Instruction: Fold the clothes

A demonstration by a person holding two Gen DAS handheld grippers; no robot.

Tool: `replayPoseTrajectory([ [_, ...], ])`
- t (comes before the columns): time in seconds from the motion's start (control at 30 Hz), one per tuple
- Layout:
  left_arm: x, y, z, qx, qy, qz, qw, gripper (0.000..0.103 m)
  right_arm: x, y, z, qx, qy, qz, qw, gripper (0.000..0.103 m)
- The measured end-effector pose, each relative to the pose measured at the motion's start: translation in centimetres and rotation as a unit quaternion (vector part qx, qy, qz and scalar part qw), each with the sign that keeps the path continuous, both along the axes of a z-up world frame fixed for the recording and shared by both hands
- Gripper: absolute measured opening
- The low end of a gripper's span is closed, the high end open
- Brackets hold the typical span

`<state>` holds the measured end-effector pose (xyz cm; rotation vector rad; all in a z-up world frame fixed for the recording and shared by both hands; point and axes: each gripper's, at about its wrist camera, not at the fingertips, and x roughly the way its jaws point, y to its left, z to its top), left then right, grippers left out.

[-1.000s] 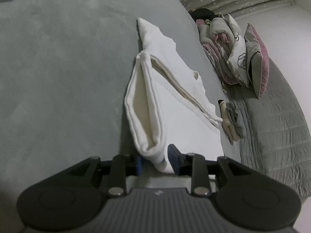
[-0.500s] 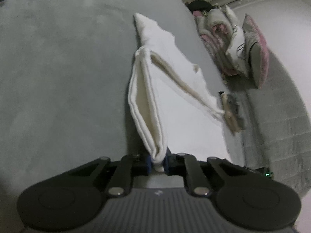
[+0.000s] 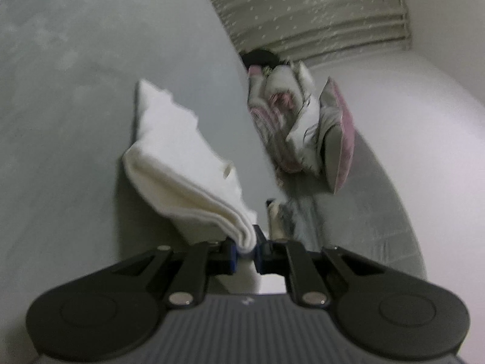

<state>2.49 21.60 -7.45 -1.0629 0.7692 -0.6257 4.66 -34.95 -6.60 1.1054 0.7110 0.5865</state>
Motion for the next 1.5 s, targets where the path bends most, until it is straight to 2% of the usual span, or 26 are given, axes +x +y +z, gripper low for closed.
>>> replayPoseTrajectory([
  [0.3,3.9,0.2,1.2,-0.029,-0.006,0.096,0.9949,0.01,2.7,0.2,1.2,0.048,-0.01,-0.063,0.997,0.013],
  [0.43,5.3,-0.1,1.8,-0.014,-0.017,0.128,0.9915,0.01,4.0,0.0,0.5,0.076,0.0,-0.095,0.993,0.013],
  [0.6,7.3,-0.8,2.1,0.013,-0.033,0.144,0.989,0.01,5.6,0.0,-1.0,0.103,0.016,-0.13,0.986,0.013],
  [0.7,8.2,-1.3,1.5,0.038,-0.044,0.159,0.9856,0.01,6.6,0.2,-1.6,0.094,0.019,-0.142,0.985,0.013],
  [0.9,10.0,-2.1,-0.4,0.057,-0.041,0.187,0.9798,0.011,8.2,0.4,-2.7,0.075,0.019,-0.159,0.984,0.016],
  [0.97,10.4,-2.2,-0.8,0.072,-0.037,0.197,0.977,0.019,8.5,0.3,-3.1,0.068,0.024,-0.169,0.983,0.021],
  [1.0,10.5,-2.3,-0.9,0.085,-0.038,0.199,0.9754,0.028,8.6,0.3,-3.3,0.064,0.026,-0.174,0.982,0.032],
  [1.03,10.5,-2.4,-1.0,0.103,-0.041,0.202,0.9732,0.034,8.6,0.1,-3.4,0.058,0.026,-0.182,0.981,0.037],
  [1.1,10.4,-2.2,-0.8,0.131,-0.045,0.206,0.9686,0.038,8.4,-0.2,-3.2,0.045,0.021,-0.199,0.979,0.051],
  [1.2,10.2,-1.8,-0.2,0.151,-0.053,0.214,0.9636,0.051,8.3,-0.7,-2.7,0.026,0.015,-0.209,0.977,0.051],
  [1.3,9.9,-1.8,0.2,0.184,-0.056,0.223,0.9556,0.06,8.0,-0.4,-1.5,-0.034,0.008,-0.215,0.976,0.051],
  [1.4,10.1,-2.7,0.3,0.241,-0.05,0.222,0.9435,0.061,8.0,1.0,-0.8,-0.108,0.008,-0.21,0.972,0.051],
  [1.5,10.2,-3.8,0.1,0.277,-0.05,0.209,0.9365,0.058,8.5,3.1,-0.6,-0.195,0.006,-0.193,0.962,0.051],
])
